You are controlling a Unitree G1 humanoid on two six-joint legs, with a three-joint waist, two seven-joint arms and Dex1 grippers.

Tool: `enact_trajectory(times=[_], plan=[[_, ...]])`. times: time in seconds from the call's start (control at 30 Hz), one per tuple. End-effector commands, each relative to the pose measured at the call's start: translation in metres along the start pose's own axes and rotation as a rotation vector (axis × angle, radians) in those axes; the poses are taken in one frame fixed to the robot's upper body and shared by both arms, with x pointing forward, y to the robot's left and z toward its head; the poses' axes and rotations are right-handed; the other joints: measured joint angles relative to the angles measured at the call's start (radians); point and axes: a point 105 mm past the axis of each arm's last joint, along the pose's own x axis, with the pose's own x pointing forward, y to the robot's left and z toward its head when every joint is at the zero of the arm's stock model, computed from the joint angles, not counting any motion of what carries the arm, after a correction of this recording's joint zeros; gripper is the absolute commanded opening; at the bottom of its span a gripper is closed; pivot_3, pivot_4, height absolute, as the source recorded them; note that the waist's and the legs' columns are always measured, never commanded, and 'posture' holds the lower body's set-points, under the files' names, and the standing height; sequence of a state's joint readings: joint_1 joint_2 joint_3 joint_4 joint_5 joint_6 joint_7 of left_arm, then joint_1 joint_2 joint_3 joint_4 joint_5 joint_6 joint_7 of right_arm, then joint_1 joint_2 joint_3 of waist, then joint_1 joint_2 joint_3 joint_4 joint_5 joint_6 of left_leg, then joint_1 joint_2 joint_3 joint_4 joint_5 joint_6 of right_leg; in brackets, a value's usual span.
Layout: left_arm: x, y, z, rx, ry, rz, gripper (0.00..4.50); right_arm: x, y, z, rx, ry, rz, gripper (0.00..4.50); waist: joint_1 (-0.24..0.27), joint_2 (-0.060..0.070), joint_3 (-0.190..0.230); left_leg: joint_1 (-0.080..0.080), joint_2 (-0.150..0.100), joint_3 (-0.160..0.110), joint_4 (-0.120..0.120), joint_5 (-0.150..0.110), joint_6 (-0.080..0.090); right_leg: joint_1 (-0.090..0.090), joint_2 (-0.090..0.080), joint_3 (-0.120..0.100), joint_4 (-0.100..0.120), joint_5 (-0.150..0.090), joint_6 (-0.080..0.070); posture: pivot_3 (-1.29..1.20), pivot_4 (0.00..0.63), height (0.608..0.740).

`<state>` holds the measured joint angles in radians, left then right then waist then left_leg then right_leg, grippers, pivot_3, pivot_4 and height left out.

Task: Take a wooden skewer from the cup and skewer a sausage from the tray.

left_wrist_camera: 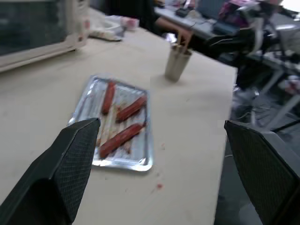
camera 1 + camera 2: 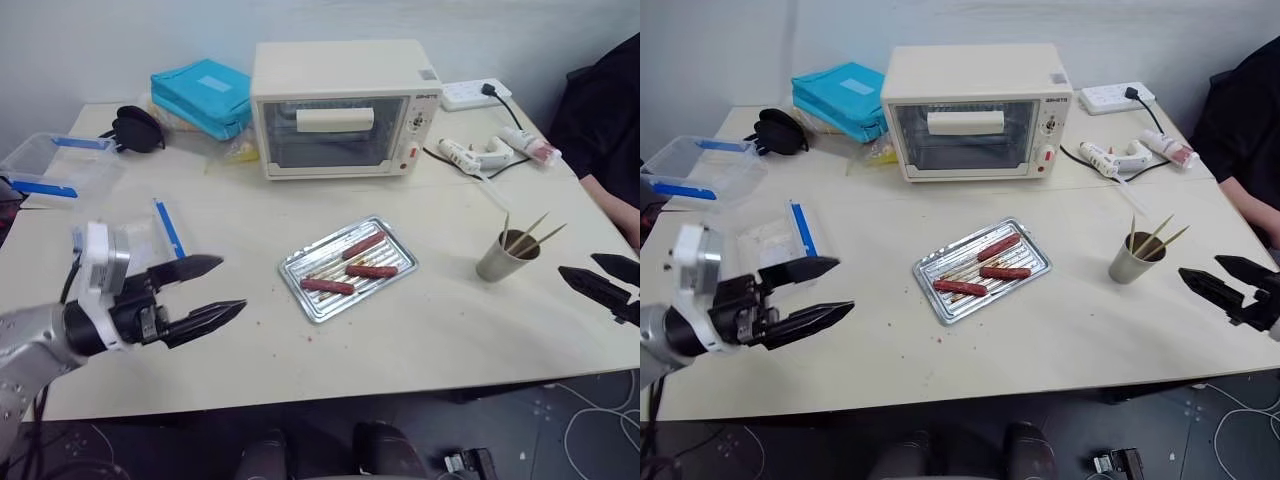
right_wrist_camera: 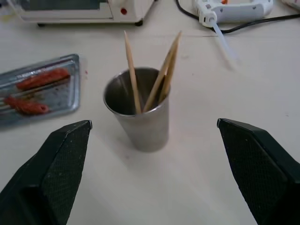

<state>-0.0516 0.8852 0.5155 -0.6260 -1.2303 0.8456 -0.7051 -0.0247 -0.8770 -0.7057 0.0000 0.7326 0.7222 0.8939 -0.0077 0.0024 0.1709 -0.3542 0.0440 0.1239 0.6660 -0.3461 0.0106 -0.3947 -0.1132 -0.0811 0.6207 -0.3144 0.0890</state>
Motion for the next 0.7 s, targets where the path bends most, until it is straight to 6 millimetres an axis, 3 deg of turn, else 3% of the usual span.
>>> enact_trajectory(times=[0.03,0.37,0.7], plan=[[0.013,-0.016,0.002,0.028,0.034,-0.098,4.50,0.004,0.000,0.019,-0.010,-0.093,-0.051,4.47,-0.002,0.000,0.000,0.000,0.000,0.000,0.000,0.000,0.000,0.000,0.001,0.000,0.000,0.000,0.000,0.00,0.150,0.740],[0.041,-0.009,0.008,0.149,0.048,-0.146,4.50,0.043,-0.002,0.019,-0.018,-0.157,-0.091,4.47,0.005,-0.001,0.001,0.000,0.000,0.002,0.001,0.003,-0.002,-0.001,0.011,0.004,0.000,0.000,0.001,0.00,0.150,0.740],[0.038,-0.006,0.012,0.168,0.046,-0.120,4.50,0.042,-0.012,0.012,-0.035,-0.151,-0.128,4.47,0.005,-0.001,0.001,-0.001,0.001,0.002,0.001,0.004,-0.002,-0.002,0.013,0.006,0.000,0.000,0.001,0.00,0.150,0.740]])
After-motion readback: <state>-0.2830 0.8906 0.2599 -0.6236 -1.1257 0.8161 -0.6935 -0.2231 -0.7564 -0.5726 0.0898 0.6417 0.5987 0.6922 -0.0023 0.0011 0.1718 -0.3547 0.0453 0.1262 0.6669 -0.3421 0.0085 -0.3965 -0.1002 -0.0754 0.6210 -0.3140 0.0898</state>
